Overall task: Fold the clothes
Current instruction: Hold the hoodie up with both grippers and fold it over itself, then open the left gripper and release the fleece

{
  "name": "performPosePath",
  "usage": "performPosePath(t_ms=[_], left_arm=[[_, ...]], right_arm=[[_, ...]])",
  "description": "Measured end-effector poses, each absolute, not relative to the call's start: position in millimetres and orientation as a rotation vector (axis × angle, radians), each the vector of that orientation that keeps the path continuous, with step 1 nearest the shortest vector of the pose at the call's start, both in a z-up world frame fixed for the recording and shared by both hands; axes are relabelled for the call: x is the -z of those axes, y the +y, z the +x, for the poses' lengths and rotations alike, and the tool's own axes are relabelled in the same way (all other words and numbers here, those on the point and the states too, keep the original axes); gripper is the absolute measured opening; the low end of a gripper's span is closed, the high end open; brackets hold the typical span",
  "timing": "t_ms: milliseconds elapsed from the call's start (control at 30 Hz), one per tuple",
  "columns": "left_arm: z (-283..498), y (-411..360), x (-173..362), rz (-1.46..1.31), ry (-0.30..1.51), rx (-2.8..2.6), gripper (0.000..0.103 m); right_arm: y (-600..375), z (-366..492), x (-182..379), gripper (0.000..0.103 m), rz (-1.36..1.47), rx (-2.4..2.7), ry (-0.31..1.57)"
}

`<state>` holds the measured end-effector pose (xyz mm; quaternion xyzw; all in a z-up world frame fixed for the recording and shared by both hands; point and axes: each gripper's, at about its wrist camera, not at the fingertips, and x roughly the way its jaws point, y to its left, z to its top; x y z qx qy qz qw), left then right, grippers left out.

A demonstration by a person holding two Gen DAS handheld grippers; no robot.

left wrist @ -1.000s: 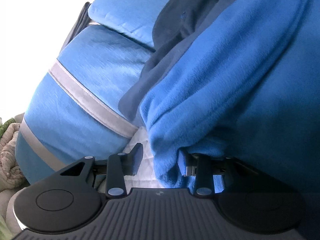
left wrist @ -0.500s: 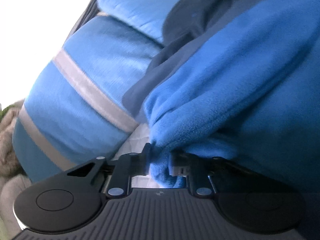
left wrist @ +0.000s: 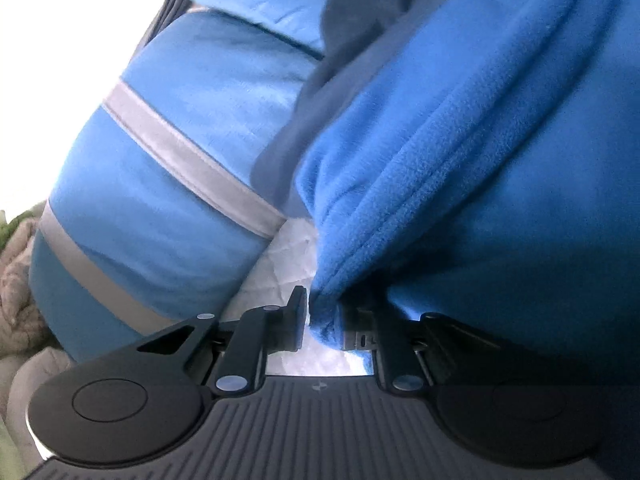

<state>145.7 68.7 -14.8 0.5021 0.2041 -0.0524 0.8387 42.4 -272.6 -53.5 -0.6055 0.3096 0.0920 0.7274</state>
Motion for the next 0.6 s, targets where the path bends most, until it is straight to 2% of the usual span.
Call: performPosePath(t_ms=[33,100,167,233,267,333,367,433,600], left_arm=[[143.2,70.1,16.7,1.07,0.404,0.113,0.017],[138.0,72.5,20.1,1.096,0.363,0.107,0.031],[132.9,74.7,23.6,1.149,0.315,0.101,0.04],[129.6,77.0,20.7,1.187,0.308,0.114,0.044],[128.1,78.5,17.9,1.195,0.326,0.121,0.045],[128.4,78.9,13.7,1.205,0.43,0.089,0.049],[129.4,79.4,11.7,1.209,0.497,0.062,0.054],[132.9,81.2,9.1,1.223,0.589,0.009,0.054],[122.5,83.0,4.2,1.217,0.529,0.052,0.055]], right_arm=[[-271.6,42.2,56.4,0.022,-1.315,-0.205,0.696],[-271.4,42.5,58.8,0.023,-1.293,-0.207,0.707],[-272.1,42.2,58.8,0.025,-1.284,-0.205,0.707],[-271.0,43.3,57.0,0.032,-1.275,-0.201,0.708],[-270.5,43.3,56.4,0.04,-1.276,-0.2,0.707],[-269.3,43.6,55.6,0.043,-1.282,-0.199,0.703],[-269.0,43.1,55.6,0.043,-1.283,-0.2,0.701],[-269.2,38.8,56.4,0.043,-1.283,-0.2,0.699],[-269.0,38.2,56.8,0.043,-1.287,-0.203,0.695]])
